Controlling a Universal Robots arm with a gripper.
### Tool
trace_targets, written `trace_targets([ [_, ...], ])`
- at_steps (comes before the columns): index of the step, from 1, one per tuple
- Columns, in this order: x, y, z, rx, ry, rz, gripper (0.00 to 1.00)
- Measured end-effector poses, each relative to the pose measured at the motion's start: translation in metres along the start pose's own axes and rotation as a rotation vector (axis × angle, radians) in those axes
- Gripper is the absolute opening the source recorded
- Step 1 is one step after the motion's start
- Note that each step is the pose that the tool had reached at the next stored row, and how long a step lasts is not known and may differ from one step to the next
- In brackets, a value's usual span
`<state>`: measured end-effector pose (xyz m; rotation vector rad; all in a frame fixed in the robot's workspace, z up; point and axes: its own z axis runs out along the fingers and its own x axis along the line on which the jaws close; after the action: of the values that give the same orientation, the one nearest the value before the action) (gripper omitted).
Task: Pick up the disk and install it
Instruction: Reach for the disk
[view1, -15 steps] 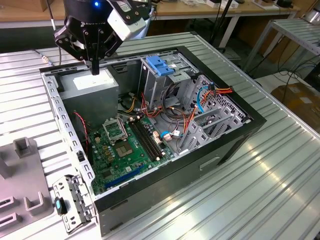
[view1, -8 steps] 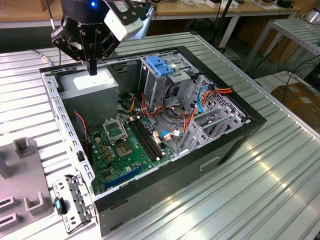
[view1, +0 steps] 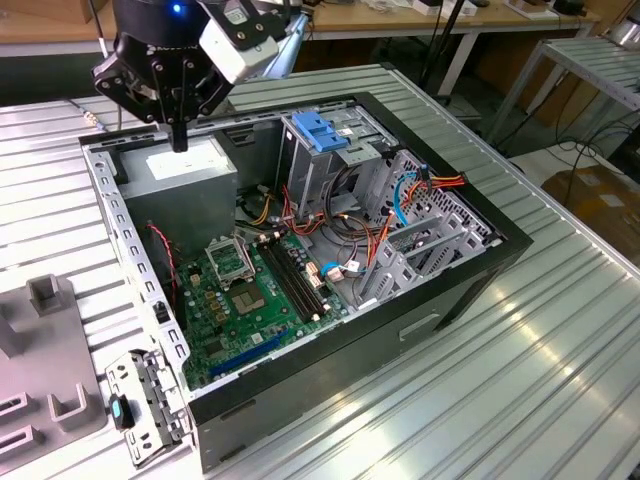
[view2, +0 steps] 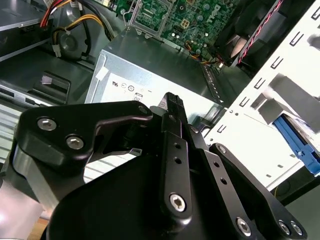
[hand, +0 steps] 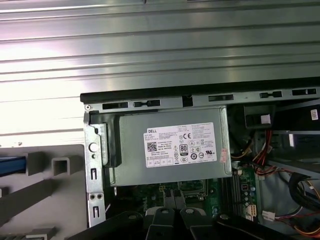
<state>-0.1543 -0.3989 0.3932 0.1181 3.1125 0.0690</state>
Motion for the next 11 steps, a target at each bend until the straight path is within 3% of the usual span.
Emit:
trace_targets([
  [11,0.0039,-0.0003,-0.0001,0.0000,0.0000,0.000,0.11],
])
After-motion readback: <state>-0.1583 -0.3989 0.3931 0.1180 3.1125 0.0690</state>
